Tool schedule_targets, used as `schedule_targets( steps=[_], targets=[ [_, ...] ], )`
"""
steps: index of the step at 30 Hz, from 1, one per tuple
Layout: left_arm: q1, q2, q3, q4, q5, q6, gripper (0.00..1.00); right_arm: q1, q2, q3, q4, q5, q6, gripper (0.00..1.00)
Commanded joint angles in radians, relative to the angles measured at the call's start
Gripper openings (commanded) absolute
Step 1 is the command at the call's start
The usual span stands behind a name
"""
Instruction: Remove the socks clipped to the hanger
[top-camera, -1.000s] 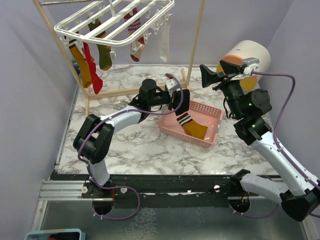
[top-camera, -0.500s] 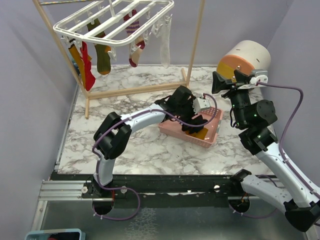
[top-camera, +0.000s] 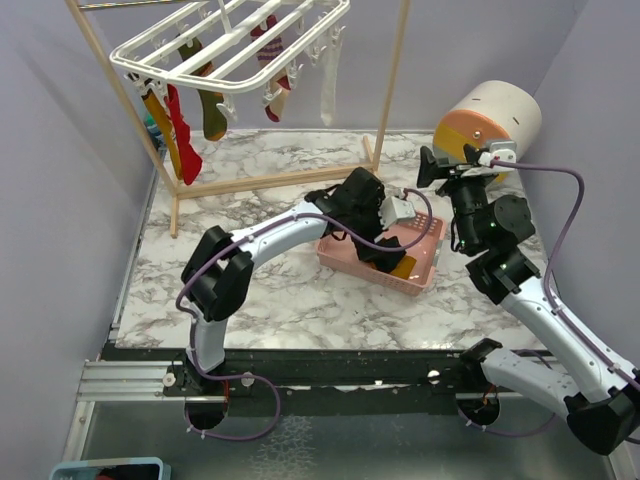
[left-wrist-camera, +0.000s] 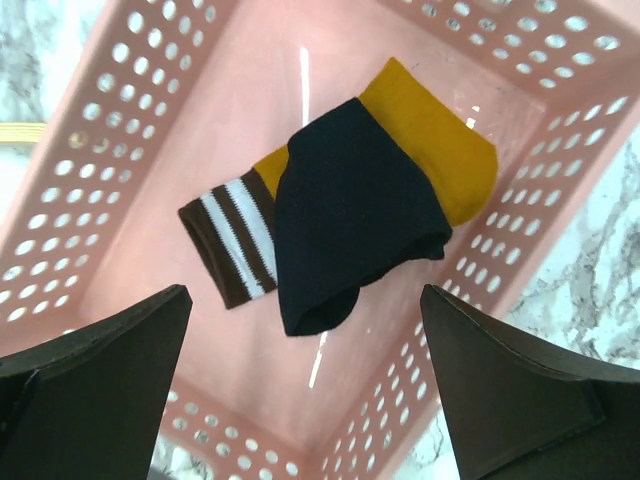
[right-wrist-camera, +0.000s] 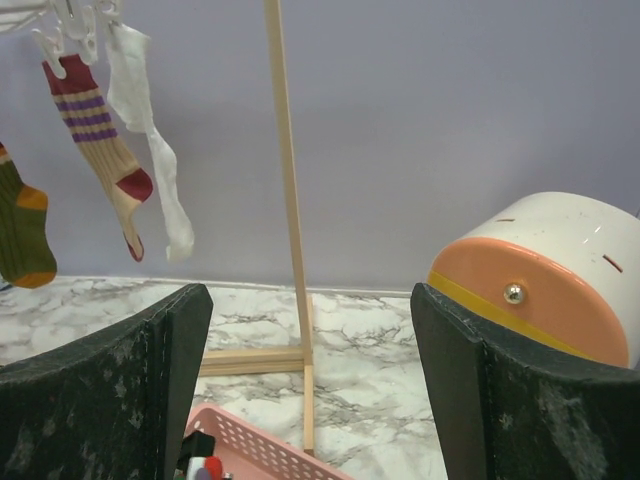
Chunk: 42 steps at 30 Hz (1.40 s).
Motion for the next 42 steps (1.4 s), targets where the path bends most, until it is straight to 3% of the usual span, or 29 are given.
schedule_targets(
  steps=[1, 9, 21, 24, 27, 30, 42],
  targets=[
    [0.006, -0.141, 0.039, -0.05, 0.021, 0.031, 0.99, -0.012, 0.039, 0.016, 0.06, 0.015, -0.01, 0.87],
    [0.065, -0.262, 0.083, -0.18, 0.073, 0.053, 0.99, -0.032, 0.092, 0.028, 0.078, -0.006, 0.015, 0.87],
    [0.31, -0.525, -0.079, -0.119, 0.232, -0.005, 0.99, -0.037, 0.147, 0.073, 0.074, -0.034, 0.078, 0.92],
    [0.383, -0.6, -0.171, 0.004, 0.306, -0.071, 0.99, -0.037, 0.145, 0.074, 0.067, -0.037, 0.089, 0.97],
    [0.478, -0.68, -0.345, 0.318, 0.336, -0.265, 0.99, -0.037, 0.146, 0.075, 0.062, -0.041, 0.094, 0.97],
    [0.518, -0.662, -0.431, 0.563, 0.284, -0.414, 0.99, -0.037, 0.148, 0.077, 0.062, -0.056, 0.126, 0.98],
    [0.5, -0.282, -0.276, 0.955, 0.065, -0.569, 0.99, -0.038, 0.119, 0.057, 0.042, -0.064, 0.137, 0.99]
  ],
)
